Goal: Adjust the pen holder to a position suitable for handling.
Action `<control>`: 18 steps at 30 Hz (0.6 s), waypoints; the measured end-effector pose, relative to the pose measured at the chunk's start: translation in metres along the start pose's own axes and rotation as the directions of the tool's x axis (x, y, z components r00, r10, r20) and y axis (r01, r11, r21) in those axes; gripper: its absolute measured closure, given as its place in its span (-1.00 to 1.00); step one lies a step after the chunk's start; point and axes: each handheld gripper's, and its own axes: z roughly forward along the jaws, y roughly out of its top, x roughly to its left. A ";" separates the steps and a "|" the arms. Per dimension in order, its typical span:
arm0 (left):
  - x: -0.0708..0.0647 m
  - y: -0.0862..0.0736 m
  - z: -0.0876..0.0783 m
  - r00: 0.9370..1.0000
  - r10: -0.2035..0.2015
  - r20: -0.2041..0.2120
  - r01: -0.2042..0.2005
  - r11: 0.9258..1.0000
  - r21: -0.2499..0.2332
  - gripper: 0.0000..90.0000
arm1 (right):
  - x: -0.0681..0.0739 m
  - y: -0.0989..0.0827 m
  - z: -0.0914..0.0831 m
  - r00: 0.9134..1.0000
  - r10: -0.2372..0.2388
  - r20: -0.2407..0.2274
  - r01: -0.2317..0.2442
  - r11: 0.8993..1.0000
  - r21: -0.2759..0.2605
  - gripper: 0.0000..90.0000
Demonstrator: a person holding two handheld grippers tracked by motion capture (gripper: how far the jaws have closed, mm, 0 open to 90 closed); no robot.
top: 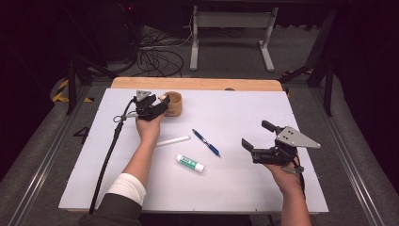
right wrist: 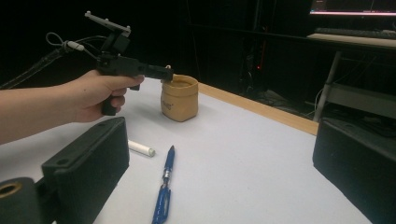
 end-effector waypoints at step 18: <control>-0.007 0.000 0.009 1.000 0.019 0.000 -0.019 0.999 0.030 0.14 | 0.001 0.000 0.002 1.000 -0.004 -0.007 0.004 1.000 0.002 -0.90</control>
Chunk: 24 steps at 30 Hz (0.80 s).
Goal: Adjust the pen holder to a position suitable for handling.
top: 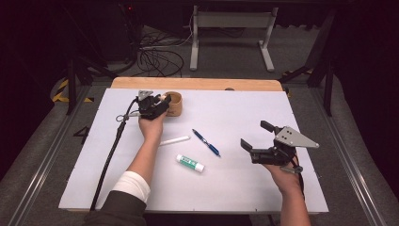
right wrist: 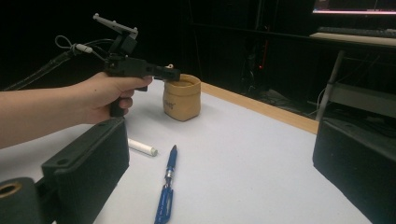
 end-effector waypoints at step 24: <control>0.001 0.010 -0.026 0.999 0.003 0.039 -0.008 0.990 0.140 0.23 | 0.001 -0.001 0.000 1.000 0.001 0.006 -0.001 1.000 0.001 -0.90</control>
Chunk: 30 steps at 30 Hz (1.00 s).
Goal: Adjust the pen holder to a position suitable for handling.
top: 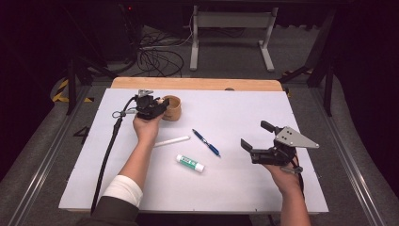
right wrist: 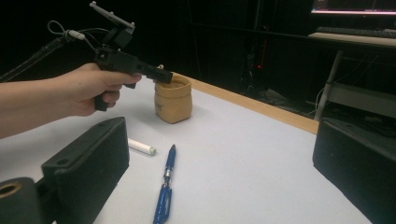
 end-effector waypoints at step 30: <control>-0.002 -0.030 -0.042 0.998 0.002 0.059 -0.002 1.000 0.001 0.22 | 0.004 0.000 0.004 1.000 -0.015 -0.015 0.015 1.000 0.011 -0.90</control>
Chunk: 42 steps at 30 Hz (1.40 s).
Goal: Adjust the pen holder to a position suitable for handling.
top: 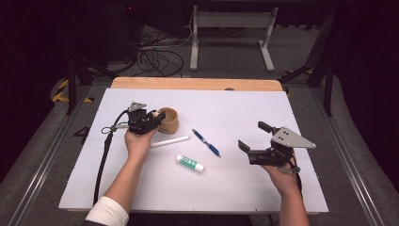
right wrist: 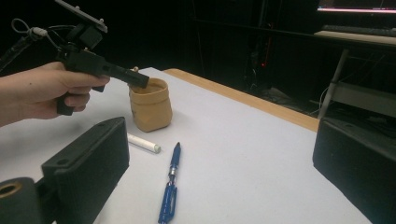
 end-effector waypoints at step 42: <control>0.006 -0.037 -0.073 0.879 0.451 0.154 -0.449 0.892 -0.051 -0.38 | -0.001 -0.003 0.004 1.000 -0.005 -0.030 0.004 1.000 -0.010 -0.88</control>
